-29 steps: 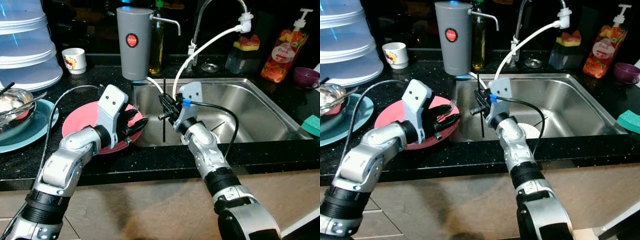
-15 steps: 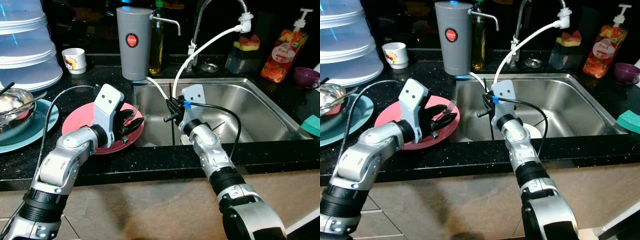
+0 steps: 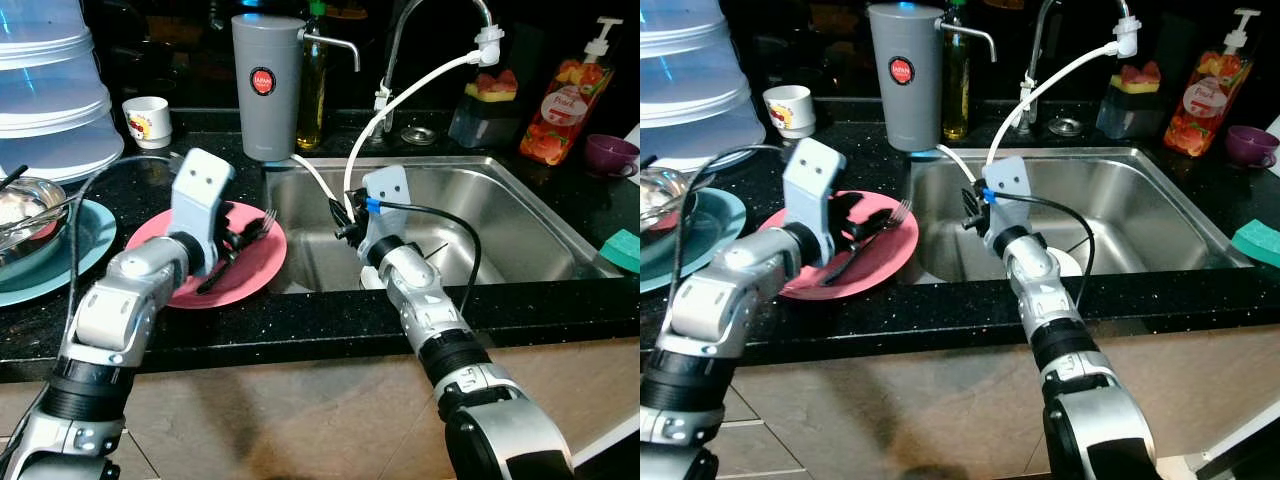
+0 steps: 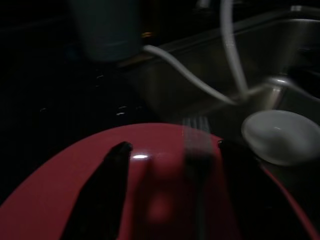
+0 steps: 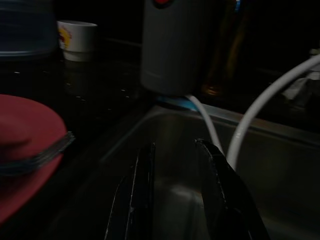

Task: Kitchen organization

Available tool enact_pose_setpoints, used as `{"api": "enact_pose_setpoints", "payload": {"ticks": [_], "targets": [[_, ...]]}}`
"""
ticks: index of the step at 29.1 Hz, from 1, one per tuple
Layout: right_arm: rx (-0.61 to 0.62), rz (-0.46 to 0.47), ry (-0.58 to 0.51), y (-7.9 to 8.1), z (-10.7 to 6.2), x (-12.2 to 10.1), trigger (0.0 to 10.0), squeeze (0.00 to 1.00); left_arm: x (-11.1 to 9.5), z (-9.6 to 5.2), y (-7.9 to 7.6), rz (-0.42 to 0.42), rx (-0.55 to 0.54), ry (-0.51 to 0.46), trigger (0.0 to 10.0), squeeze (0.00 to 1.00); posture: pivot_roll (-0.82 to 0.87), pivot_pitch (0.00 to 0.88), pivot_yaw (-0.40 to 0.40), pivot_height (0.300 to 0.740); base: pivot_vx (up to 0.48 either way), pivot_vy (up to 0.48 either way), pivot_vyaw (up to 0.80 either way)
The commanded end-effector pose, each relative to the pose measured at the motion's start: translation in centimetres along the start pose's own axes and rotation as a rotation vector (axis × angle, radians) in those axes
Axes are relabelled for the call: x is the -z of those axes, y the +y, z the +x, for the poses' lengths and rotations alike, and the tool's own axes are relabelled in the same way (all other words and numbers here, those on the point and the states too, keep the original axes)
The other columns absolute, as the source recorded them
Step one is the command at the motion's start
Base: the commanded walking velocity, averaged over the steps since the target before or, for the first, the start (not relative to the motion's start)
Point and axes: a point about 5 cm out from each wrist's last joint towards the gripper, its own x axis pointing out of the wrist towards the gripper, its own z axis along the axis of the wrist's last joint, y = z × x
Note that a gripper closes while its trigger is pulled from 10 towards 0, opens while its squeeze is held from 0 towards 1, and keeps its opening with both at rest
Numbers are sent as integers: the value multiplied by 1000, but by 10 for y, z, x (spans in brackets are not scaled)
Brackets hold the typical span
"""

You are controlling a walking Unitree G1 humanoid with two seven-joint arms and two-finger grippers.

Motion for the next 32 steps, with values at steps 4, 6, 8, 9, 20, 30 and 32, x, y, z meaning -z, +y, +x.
{"api": "enact_pose_setpoints", "payload": {"ticks": [4, 6, 8, 9, 20, 30, 32], "targets": [[-72, 10, -28, 6, 6, -11, 10000, 0, 11, 2, 9, -85, -90, 88, 10000, 0, 137, 51, -13, 740, 0, 0, 0], [-84, 10, -30, 8, 6, -11, 10000, 0, 13, 1, 8, -94, -82, 102, 10000, 0, 137, 51, -13, 740, 0, 0, 0], [-96, 39, -38, 9, 8, -16, 10000, 0, 19, 0, 4, -107, -43, 155, 10000, 0, 137, 54, -12, 740, 0, 0, 0], [-96, 48, -42, 9, 9, -18, 10000, 0, 21, -1, 3, -105, -31, 171, 10000, 0, 137, 54, -11, 740, 0, 0, 0], [-101, 70, -46, 7, 9, -20, 10000, 0, 43, -9, 1, 0, -5, 361, 10000, 0, 136, 54, -10, 740, 0, 0, 0], [-448, -61, 85, 27, -1, -10, 10000, 0, 48, -14, 11, 22, -43, 406, 0, 0, 140, 57, -10, 740, 0, 0, 0], [-531, -83, 95, 29, -6, -10, 10000, 0, 48, -14, 10, 22, -41, 407, 0, 0, 140, 57, -10, 740, 0, 0, 0]]}}
